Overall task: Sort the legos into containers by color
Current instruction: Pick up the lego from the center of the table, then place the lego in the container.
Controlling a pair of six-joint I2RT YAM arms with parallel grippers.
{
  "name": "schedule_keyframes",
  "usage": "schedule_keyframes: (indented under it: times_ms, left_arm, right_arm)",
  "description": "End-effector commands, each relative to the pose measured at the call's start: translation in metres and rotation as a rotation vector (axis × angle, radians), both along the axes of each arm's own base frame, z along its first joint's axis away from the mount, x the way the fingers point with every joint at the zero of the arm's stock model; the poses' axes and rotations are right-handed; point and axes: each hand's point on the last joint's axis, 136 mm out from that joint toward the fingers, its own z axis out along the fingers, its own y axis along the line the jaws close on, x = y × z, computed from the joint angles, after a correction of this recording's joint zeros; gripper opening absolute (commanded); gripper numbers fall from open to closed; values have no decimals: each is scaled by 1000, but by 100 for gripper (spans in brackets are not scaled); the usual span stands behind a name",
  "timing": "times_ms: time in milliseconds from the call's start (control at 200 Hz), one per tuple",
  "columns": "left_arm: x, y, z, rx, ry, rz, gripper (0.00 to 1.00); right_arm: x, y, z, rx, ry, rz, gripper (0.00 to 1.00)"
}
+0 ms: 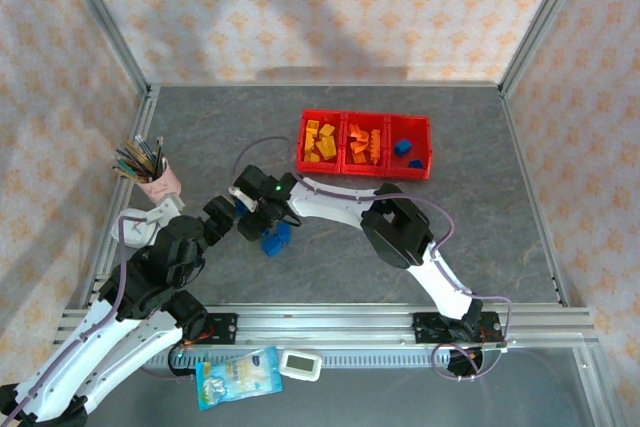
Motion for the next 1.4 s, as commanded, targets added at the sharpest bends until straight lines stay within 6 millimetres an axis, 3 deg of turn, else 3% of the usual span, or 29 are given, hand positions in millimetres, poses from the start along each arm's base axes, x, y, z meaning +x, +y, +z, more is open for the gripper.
schedule_keyframes:
  times_ms: [0,220,450,666,786,1066,1246,1396]
  left_arm:
    - [0,8,-1,23,3,40,99]
    - [1,8,-2,24,4,38,99]
    - [1,8,-1,24,1,39,99]
    - [1,8,-1,21,-1,38,99]
    - [2,6,1,19,-5,32,99]
    - [11,-4,14,27,-29,-5,99]
    - [23,-21,27,23,-69,-73,99]
    - [37,-47,35,14,-100,-176,99]
  right_arm:
    - [-14,-8,0,-39,23,45,76]
    - [-7,-11,-10,-79,-9,17,74]
    - [-7,-9,-10,-83,-8,17,63]
    - [-1,-12,-12,-105,-27,-12,47]
    - [5,-7,3,-74,-51,-39,40]
    - [27,-5,66,52,-93,-153,28]
    - [51,-40,104,147,-56,-307,27]
    - [76,-92,124,198,-37,-489,27]
